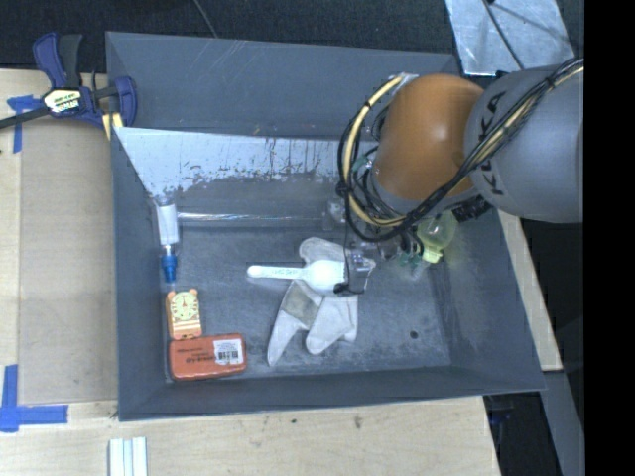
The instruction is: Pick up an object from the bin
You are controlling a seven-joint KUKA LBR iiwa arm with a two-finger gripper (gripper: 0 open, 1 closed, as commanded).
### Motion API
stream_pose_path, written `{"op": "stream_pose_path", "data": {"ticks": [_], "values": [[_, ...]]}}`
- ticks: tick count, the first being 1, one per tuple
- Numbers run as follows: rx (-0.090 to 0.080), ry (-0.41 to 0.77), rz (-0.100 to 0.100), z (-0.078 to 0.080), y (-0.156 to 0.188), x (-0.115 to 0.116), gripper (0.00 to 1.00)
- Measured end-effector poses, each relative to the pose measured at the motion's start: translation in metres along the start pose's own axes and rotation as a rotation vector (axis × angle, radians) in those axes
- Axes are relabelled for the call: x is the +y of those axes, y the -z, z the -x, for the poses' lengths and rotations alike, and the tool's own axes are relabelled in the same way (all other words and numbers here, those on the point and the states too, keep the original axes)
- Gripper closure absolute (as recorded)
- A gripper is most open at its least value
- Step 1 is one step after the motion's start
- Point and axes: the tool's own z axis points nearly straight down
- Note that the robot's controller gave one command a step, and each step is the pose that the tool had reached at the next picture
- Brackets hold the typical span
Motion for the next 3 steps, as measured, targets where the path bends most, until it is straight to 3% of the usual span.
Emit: {"op": "stream_pose_path", "data": {"ticks": [1,2,3], "values": [[0.002,0.041,-0.001,-0.013,-0.045,0.014,0.00],[-0.012,0.196,0.000,-0.015,-0.057,0.026,1.00],[-0.012,0.195,0.000,-0.015,-0.057,0.026,1.00]]}}
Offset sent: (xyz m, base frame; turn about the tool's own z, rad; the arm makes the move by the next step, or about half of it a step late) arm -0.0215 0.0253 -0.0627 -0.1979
